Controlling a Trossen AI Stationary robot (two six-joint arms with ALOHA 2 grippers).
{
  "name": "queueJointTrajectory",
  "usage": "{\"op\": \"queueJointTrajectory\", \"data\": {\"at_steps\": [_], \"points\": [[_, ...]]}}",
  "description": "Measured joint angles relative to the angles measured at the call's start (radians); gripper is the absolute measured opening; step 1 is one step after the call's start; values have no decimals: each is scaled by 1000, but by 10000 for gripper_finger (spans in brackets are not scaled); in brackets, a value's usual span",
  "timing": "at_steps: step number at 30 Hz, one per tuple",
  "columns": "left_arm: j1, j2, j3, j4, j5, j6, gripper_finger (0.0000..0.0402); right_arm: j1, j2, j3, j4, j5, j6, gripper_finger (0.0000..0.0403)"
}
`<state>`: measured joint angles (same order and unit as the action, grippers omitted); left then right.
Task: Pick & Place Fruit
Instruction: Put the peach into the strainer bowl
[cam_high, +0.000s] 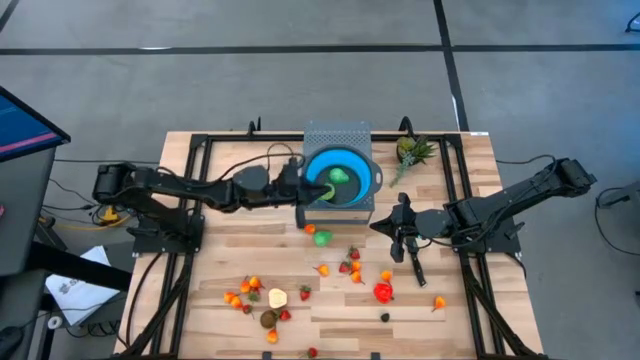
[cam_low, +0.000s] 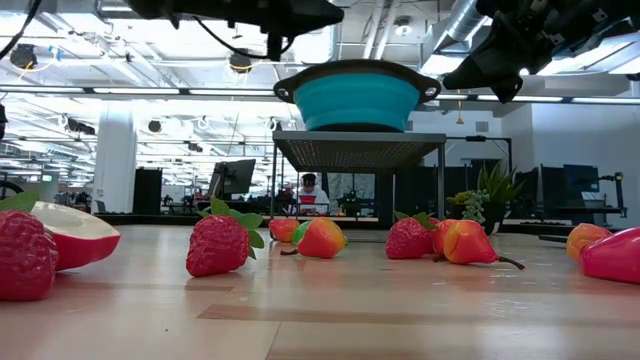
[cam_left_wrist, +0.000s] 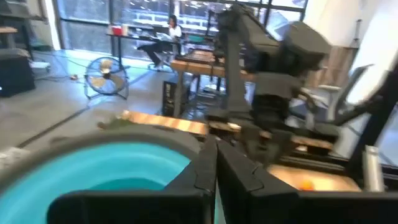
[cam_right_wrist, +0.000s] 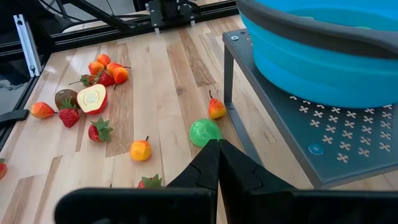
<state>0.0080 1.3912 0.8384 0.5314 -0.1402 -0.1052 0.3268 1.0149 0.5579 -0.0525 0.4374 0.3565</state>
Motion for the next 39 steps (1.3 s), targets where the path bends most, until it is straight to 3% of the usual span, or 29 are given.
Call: {"op": "queueJointTrajectory", "data": {"at_steps": [10,17,23,39], "points": [[-111,-139,-126,2,3,-11,2,22,0,0,0,-25,2,0],[-96,-224,-187,5,0,-11,1,15,0,0,0,-25,-14,0],[-83,-273,-237,3,0,-14,1,2,0,0,0,-25,84,0],[-111,-295,-280,9,-1,-57,2,-11,0,0,5,-18,52,0]]}}
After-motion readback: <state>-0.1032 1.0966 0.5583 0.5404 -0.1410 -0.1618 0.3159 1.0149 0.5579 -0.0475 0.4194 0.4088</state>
